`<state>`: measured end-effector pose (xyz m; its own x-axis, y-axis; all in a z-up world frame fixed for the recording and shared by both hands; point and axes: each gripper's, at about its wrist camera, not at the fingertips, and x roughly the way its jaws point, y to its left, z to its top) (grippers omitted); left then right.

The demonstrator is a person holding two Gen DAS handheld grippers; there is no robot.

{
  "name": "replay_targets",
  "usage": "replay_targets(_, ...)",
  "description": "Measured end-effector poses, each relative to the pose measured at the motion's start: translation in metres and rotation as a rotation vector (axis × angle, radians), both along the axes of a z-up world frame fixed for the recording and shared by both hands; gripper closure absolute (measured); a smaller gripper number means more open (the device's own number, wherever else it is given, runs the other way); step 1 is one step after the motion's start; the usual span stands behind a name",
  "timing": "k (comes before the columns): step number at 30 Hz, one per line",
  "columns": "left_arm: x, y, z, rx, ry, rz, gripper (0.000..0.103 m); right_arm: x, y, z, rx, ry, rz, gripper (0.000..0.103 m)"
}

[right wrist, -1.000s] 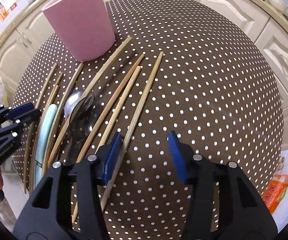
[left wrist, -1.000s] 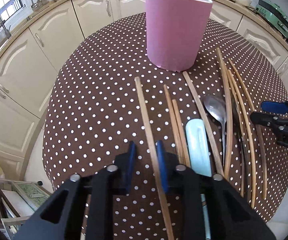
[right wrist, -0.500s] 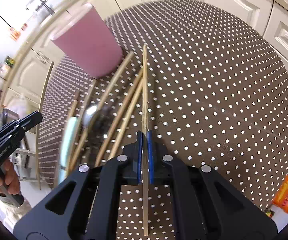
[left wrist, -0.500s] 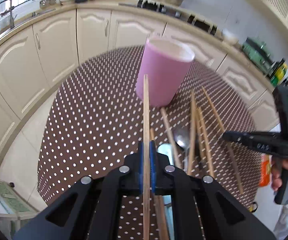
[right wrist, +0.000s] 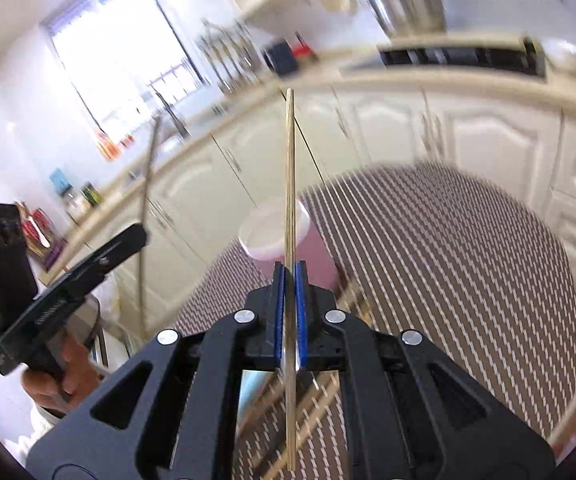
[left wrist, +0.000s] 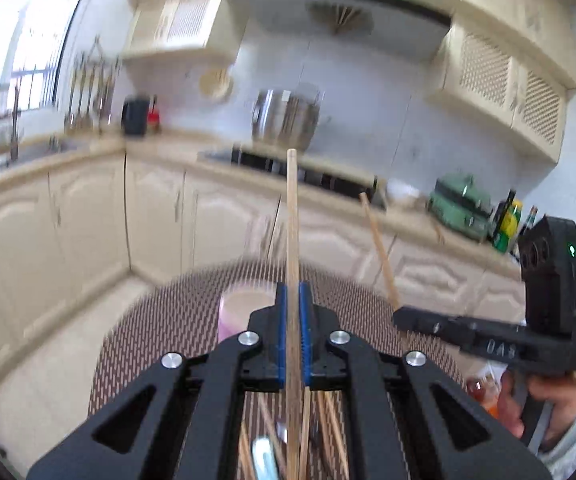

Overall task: Organize utensils
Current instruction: 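Lift the left tool's chopstick over the pink cup while the right tool carries its chopstick there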

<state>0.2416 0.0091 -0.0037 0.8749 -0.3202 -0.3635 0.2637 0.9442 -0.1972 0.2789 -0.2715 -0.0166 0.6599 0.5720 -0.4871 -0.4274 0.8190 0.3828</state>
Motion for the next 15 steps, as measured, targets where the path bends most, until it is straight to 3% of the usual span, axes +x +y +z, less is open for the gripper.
replay_targets(6, 0.021, -0.009, 0.021, -0.076, -0.191, 0.015, 0.097, 0.025, 0.027, 0.018, 0.063, -0.163, -0.035, 0.097)
replay_targets(11, 0.049, -0.016, 0.020, -0.069, -0.266, 0.061, 0.097, 0.044, 0.041, 0.023, 0.103, -0.224, -0.076, 0.097)
replay_targets(15, 0.067, -0.013, 0.016, -0.119, -0.307, 0.088, 0.097, 0.058, 0.054, 0.024, 0.106, -0.299, -0.112, 0.097)
